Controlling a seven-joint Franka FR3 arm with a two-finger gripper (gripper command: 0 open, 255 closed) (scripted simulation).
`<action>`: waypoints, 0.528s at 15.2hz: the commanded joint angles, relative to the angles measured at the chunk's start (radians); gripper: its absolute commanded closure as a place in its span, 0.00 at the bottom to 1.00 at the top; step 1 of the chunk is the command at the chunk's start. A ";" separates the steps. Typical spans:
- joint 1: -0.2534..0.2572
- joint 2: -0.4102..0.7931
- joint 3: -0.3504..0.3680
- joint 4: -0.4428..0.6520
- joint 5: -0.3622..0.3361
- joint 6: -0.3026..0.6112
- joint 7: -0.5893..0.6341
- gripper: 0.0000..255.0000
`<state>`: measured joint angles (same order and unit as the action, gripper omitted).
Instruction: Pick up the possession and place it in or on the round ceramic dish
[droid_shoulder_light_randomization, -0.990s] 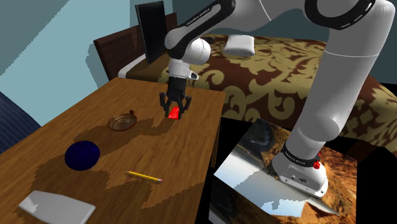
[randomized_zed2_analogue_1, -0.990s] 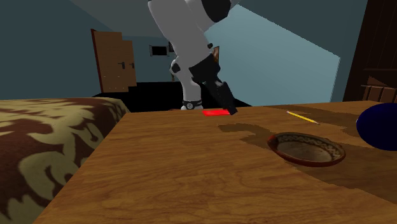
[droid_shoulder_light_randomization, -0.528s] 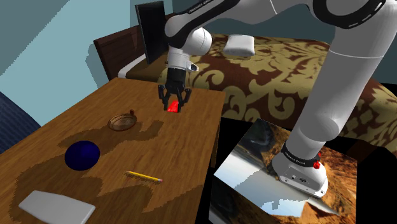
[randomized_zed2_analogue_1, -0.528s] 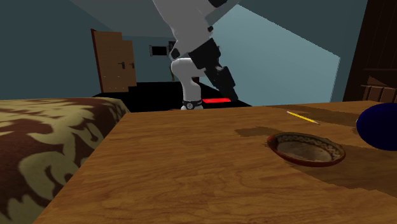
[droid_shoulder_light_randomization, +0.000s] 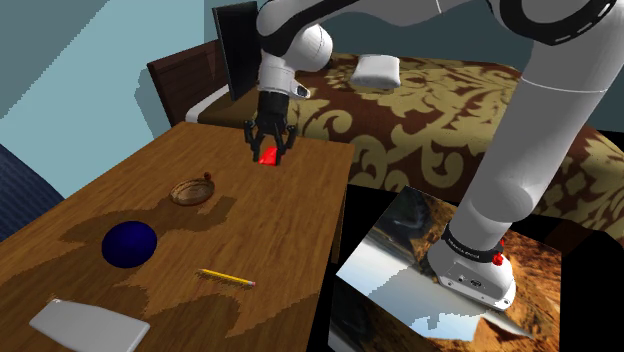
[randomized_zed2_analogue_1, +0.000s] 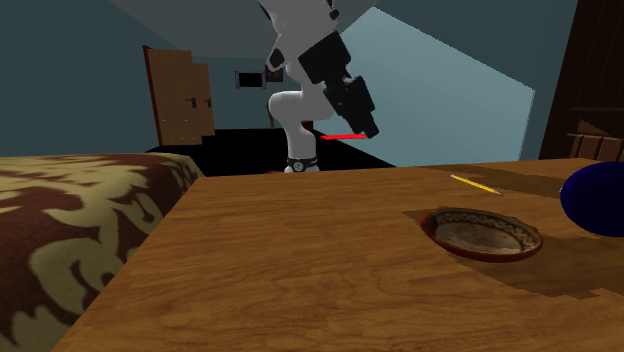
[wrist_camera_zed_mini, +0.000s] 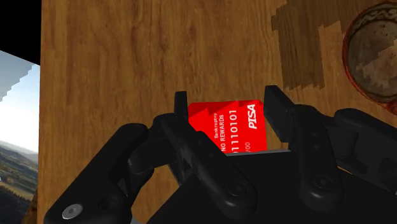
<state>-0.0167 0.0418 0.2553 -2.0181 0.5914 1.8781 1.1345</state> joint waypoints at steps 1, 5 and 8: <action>0.013 0.049 0.011 0.065 -0.011 -0.001 0.033 1.00; 0.054 0.183 0.035 0.233 -0.047 0.006 0.118 1.00; 0.091 0.291 0.047 0.378 -0.082 -0.002 0.183 1.00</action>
<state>0.0604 0.2910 0.2979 -1.6975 0.5233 1.8797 1.2918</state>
